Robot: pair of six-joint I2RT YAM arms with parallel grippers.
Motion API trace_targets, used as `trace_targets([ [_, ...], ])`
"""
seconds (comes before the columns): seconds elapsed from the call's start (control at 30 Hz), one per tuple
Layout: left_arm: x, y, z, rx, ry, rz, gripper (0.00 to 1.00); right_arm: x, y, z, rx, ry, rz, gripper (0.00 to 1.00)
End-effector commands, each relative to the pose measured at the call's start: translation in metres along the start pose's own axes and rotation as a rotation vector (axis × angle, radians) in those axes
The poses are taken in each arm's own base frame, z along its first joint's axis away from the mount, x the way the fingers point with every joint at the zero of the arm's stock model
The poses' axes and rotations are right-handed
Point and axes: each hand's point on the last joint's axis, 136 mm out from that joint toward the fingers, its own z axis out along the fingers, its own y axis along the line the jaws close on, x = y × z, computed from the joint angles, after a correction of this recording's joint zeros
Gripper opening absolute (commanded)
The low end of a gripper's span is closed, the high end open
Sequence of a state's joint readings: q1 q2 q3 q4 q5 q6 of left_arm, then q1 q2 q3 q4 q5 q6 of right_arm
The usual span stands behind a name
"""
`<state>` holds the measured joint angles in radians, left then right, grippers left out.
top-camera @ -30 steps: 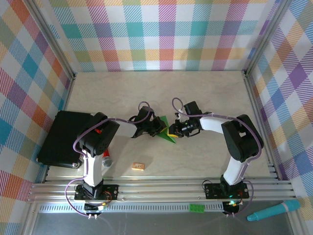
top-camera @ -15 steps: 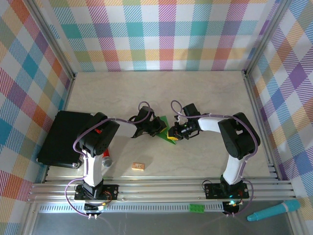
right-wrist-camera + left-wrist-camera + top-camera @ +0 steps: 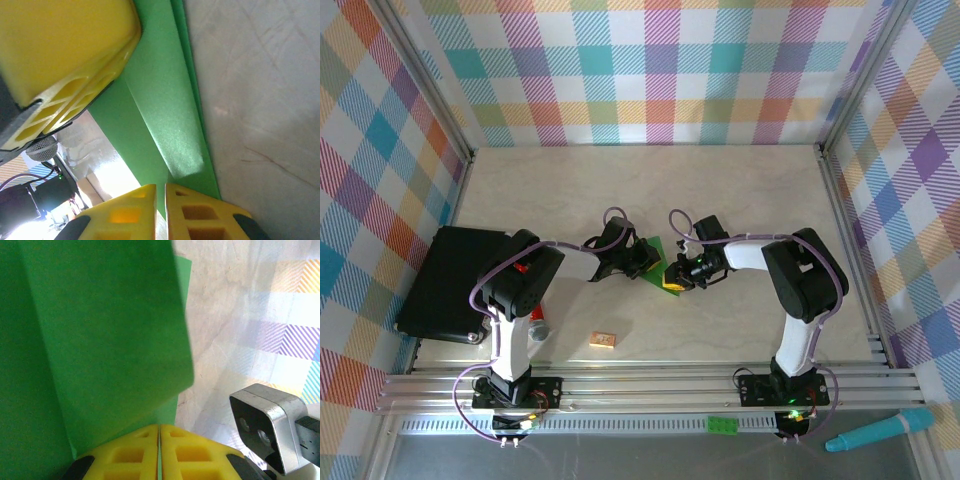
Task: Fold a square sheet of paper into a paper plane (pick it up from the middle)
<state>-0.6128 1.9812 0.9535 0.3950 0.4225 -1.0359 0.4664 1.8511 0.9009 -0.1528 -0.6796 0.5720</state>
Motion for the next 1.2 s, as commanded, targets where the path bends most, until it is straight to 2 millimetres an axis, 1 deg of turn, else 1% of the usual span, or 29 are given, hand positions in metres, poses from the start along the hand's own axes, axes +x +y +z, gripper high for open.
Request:
trace_targets([
  [0.0,0.018,0.037,0.002,-0.130,0.052,-0.032,0.10,0.008,0.009,-0.003,-0.023,0.009,-0.012,0.16],
  [0.1,0.018,0.034,0.001,-0.127,0.055,-0.024,0.10,0.001,0.021,-0.022,-0.006,-0.068,-0.061,0.22],
  [0.17,0.018,0.031,-0.001,-0.121,0.055,-0.015,0.11,-0.002,0.021,-0.031,0.029,-0.113,-0.077,0.26],
  [0.23,0.018,0.027,-0.002,-0.107,0.058,-0.007,0.12,-0.004,0.015,-0.036,0.063,-0.142,-0.074,0.30],
  [0.33,0.019,0.016,-0.004,-0.073,0.067,0.008,0.15,-0.004,0.006,-0.035,0.084,-0.141,-0.047,0.33],
  [0.43,0.020,0.003,-0.005,-0.029,0.080,0.024,0.18,0.000,0.002,-0.029,0.080,-0.109,-0.022,0.33],
  [0.53,0.020,-0.004,-0.007,-0.007,0.088,0.033,0.20,0.004,0.001,-0.027,0.072,-0.088,-0.011,0.32],
  [0.83,0.022,-0.014,-0.013,0.017,0.098,0.059,0.22,0.016,0.001,-0.024,0.046,-0.028,0.001,0.31],
  [1.07,0.020,-0.027,-0.021,0.027,0.094,0.088,0.23,0.022,0.001,-0.024,0.042,-0.010,-0.001,0.31],
  [1.17,0.020,-0.025,-0.021,0.012,0.094,0.093,0.23,0.023,0.002,-0.024,0.034,-0.002,-0.005,0.31],
])
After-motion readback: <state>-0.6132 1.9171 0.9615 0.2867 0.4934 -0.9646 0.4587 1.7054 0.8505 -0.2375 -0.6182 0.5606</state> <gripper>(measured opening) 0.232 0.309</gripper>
